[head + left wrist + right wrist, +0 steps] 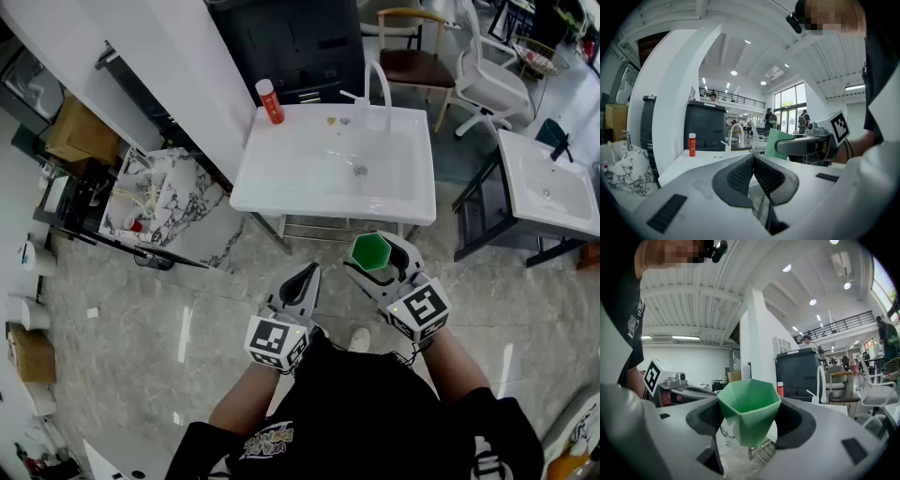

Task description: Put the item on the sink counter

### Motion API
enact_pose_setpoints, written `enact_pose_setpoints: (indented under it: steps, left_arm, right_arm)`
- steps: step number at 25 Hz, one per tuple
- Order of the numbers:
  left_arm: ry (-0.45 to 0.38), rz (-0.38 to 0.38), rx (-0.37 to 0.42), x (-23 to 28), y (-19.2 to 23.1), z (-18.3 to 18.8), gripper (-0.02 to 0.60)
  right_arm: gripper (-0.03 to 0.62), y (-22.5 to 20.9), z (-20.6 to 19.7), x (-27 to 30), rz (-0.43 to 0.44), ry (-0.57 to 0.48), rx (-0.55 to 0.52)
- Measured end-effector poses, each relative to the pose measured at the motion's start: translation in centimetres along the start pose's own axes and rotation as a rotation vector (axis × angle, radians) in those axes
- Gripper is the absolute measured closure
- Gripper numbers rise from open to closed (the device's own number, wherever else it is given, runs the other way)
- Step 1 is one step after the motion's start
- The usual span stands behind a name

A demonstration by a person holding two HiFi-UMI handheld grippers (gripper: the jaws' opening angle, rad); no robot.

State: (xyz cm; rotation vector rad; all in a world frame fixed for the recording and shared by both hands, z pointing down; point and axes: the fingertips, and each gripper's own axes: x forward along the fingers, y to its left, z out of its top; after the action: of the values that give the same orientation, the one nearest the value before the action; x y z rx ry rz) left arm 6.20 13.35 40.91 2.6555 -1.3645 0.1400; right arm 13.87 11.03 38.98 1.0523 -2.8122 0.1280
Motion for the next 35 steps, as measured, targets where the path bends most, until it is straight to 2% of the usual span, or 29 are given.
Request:
enact_pose_setpoints:
  steps: [24,29,35]
  left_arm:
    - [0.001,0.018,-0.006,-0.2,0.8,0.7,0.568]
    - [-0.004,0.018,0.003,-0.2,2.7,1.1,0.568]
    - [-0.005,-0.011,-0.005,0.2,7.1,1.2,0.568]
  right_arm:
    - [0.226,-0.1,1.1,0.8,0.010,-0.017,-0.003]
    - [0.226,-0.3,1.6,2.9,0.009,-0.021,-0.006]
    - [0.226,-0.1,2.5,7.4,-0.009,-0.016,-0.018]
